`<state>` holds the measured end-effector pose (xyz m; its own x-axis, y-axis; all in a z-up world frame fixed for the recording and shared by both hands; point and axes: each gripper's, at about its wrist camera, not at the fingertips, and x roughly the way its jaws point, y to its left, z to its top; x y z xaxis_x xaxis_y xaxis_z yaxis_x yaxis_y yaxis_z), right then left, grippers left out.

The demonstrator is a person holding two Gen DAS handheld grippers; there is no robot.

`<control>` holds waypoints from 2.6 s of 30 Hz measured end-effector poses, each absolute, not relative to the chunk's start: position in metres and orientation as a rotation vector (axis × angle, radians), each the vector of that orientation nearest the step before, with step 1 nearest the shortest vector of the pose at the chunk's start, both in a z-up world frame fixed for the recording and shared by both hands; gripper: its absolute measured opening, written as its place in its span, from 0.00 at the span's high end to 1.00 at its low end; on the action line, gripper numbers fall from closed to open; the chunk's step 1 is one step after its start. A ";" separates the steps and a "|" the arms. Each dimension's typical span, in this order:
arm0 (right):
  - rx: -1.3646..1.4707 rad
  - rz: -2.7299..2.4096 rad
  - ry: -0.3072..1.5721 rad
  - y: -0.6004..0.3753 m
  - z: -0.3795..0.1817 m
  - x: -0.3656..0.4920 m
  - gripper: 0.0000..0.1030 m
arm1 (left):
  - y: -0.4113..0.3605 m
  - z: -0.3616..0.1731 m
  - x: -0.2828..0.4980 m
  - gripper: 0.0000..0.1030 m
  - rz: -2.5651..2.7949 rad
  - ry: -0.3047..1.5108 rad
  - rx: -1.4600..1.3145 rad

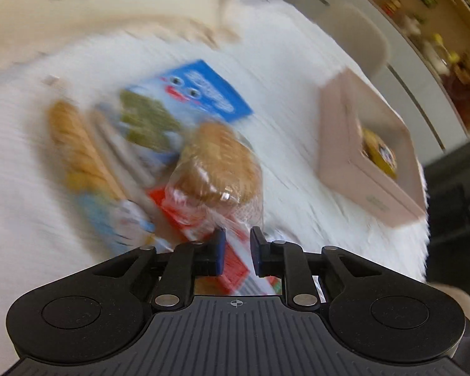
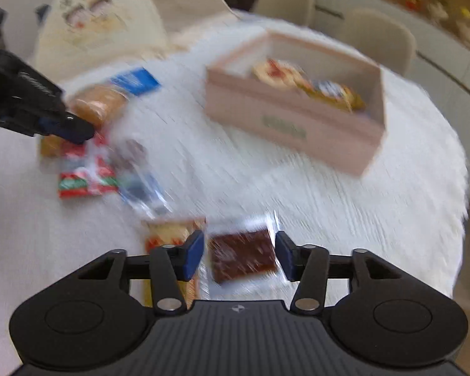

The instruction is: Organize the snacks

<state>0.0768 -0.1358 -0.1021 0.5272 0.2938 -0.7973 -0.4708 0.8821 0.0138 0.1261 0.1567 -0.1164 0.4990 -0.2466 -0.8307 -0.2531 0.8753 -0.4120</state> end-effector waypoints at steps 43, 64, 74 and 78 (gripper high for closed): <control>-0.163 0.334 0.913 -0.192 -0.086 0.009 0.33 | 0.039 -0.137 0.120 0.59 -0.125 1.090 -0.093; -0.096 0.542 0.993 -0.152 -0.110 0.050 0.33 | 0.026 -0.137 0.037 0.74 -0.241 1.162 -0.166; -0.175 0.634 1.023 -0.130 -0.107 0.043 0.66 | 0.028 -0.137 0.032 0.73 -0.245 1.160 -0.183; -0.129 0.612 0.997 -0.144 -0.088 0.041 0.66 | 0.032 -0.140 0.032 0.74 -0.269 1.142 -0.213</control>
